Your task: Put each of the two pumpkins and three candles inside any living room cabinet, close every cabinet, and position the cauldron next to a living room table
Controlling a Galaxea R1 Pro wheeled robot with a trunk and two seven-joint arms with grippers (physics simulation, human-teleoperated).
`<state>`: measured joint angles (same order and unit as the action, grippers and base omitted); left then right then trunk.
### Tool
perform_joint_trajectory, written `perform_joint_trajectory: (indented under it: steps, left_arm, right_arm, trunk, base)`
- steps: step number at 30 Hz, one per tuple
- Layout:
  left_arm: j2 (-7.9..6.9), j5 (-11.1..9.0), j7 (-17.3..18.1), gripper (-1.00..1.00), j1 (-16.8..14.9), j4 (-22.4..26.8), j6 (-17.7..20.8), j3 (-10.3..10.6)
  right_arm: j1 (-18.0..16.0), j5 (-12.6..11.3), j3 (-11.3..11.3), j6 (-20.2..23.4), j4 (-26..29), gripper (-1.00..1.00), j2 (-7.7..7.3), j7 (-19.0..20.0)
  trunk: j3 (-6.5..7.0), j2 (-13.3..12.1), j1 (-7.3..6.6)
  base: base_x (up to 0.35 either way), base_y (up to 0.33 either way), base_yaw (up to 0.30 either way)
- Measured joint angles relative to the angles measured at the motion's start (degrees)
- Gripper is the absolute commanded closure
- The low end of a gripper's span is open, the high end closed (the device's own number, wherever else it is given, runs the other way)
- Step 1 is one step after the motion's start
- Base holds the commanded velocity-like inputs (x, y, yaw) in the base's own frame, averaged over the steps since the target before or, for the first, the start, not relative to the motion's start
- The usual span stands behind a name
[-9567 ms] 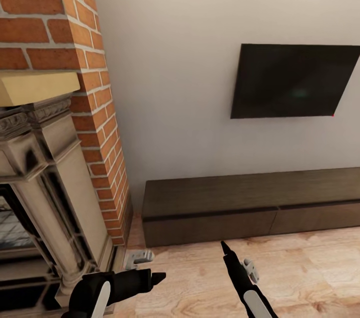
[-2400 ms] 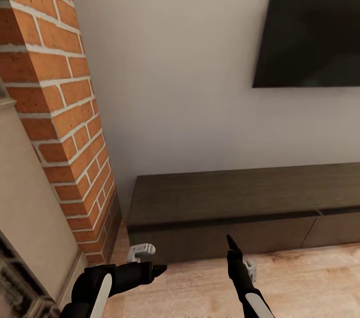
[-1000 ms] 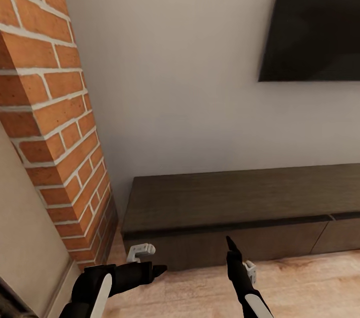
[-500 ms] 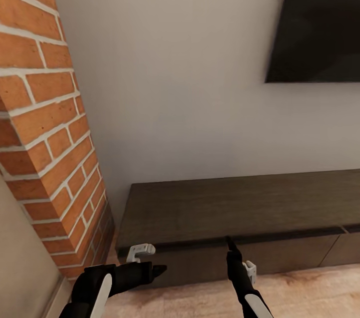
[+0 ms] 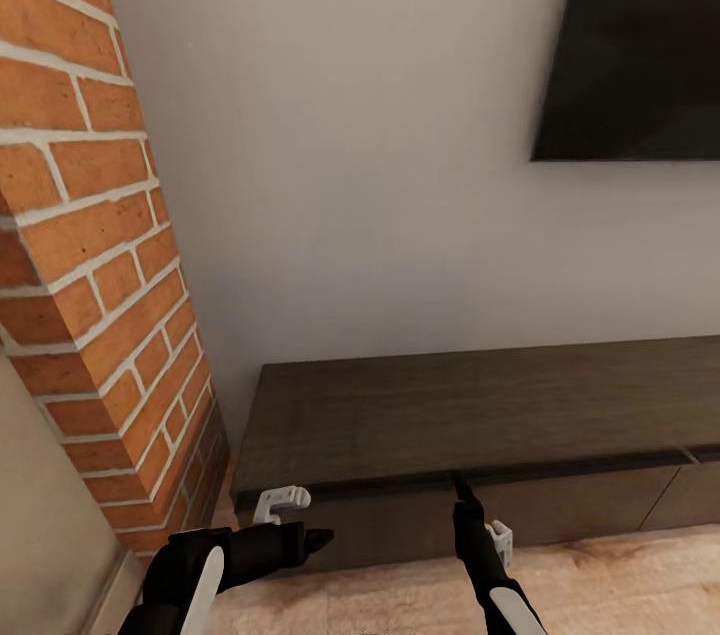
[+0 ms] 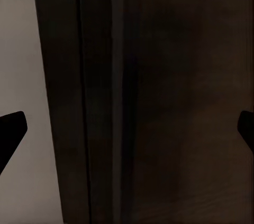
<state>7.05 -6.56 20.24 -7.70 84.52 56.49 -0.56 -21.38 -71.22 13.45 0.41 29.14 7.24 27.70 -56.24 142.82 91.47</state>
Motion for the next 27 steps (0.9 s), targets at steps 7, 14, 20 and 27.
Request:
perform_joint_trajectory:
  steps: [7,14,20,27]
  left_arm:
    - [-0.02,0.0,0.0,-1.0,0.0,0.0,0.0,0.0]
    - [-0.03,0.0,0.0,-1.0,0.0,0.0,0.0,0.0]
    - [0.01,0.0,0.0,-1.0,0.0,0.0,0.0,0.0]
    - [0.02,0.0,0.0,-1.0,0.0,0.0,0.0,0.0]
  right_arm:
    - [0.0,0.0,-0.1,0.0,0.0,-1.0,0.03,0.0]
    - [0.0,0.1,-0.1,0.0,0.0,-1.0,0.03,0.0]
    - [0.0,0.1,-0.1,0.0,0.0,-1.0,0.03,0.0]
    - [0.0,0.1,-0.2,0.0,0.0,-1.0,0.03,0.0]
  trunk:
    - [-0.62,0.4,0.27]
    - [-0.62,0.4,0.27]
    - [-0.62,0.4,0.27]
    - [-0.62,0.4,0.27]
  base:
    - [0.0,0.0,0.0]
    - [0.007,0.0,0.0]
    - [0.075,0.0,0.0]
    - [0.005,0.0,0.0]
